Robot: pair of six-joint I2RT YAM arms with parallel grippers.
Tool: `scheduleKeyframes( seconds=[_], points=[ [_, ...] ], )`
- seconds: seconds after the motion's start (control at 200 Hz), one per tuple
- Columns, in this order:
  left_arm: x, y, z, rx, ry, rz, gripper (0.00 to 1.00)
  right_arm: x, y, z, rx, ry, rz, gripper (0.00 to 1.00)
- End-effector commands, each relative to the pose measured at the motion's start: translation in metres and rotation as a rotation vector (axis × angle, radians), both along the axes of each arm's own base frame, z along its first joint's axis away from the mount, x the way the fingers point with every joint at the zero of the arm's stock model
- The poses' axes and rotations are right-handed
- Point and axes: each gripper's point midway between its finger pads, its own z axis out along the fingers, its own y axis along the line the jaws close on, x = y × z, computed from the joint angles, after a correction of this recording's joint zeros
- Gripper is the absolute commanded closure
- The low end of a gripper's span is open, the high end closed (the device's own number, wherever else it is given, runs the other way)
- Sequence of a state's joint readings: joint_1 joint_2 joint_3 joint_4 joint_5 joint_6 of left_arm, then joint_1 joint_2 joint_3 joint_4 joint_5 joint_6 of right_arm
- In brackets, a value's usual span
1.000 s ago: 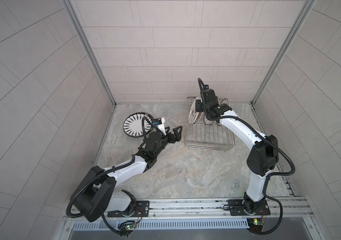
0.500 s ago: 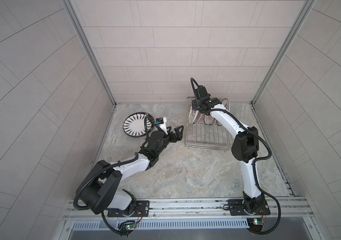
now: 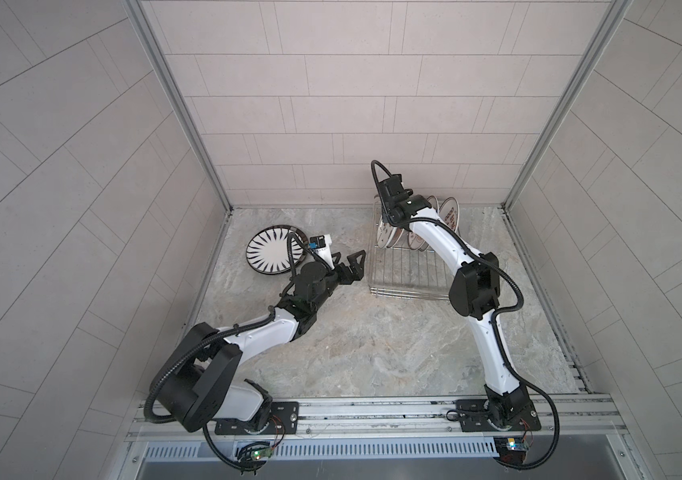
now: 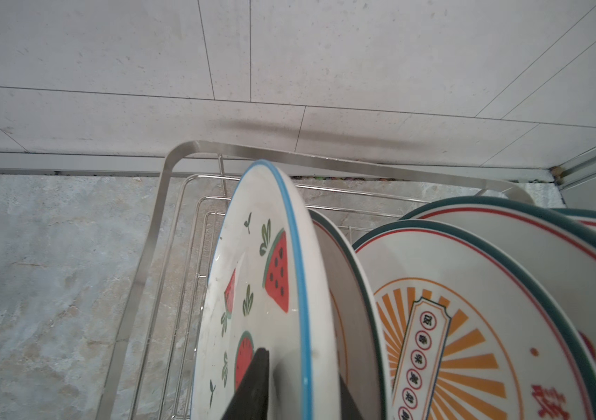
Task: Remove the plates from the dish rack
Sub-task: 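Move the right gripper down onto the watermelon-print plate in the rack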
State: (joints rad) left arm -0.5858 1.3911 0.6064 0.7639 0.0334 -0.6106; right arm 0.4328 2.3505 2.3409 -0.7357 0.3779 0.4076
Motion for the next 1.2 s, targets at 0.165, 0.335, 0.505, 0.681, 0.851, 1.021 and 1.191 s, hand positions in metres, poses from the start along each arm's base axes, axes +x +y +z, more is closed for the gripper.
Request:
scheduleKeyframes(
  seconds=[0.165, 0.335, 0.505, 0.681, 0.851, 1.021, 1.191],
  points=[
    [-0.005, 0.008, 0.005, -0.007, -0.025, 0.026, 0.0, -0.005, 0.005, 0.011, 0.012, -0.004, 0.009, 0.82],
    [-0.009, 0.014, 0.011, 0.014, -0.04, 0.036, 0.0, -0.011, 0.003, 0.046, 0.039, -0.062, 0.003, 0.84],
    [-0.013, 0.017, 0.012, 0.027, -0.052, 0.037, 0.0, -0.022, 0.002, 0.078, 0.029, -0.12, 0.002, 0.85],
    [-0.016, 0.019, 0.008, 0.032, -0.045, 0.038, 0.0, -0.035, -0.002, 0.104, 0.026, -0.181, -0.006, 0.85],
    [-0.019, 0.021, 0.007, 0.028, -0.044, 0.038, 0.0, -0.049, -0.01, 0.125, -0.002, -0.215, -0.025, 0.86],
    [-0.022, 0.025, 0.008, 0.025, -0.047, 0.047, 0.0, -0.069, -0.013, 0.145, 0.017, -0.267, -0.011, 0.86],
    [-0.024, 0.022, 0.007, 0.0, -0.036, 0.028, 0.0, -0.095, -0.01, 0.165, 0.113, -0.312, 0.066, 0.87]
  ],
)
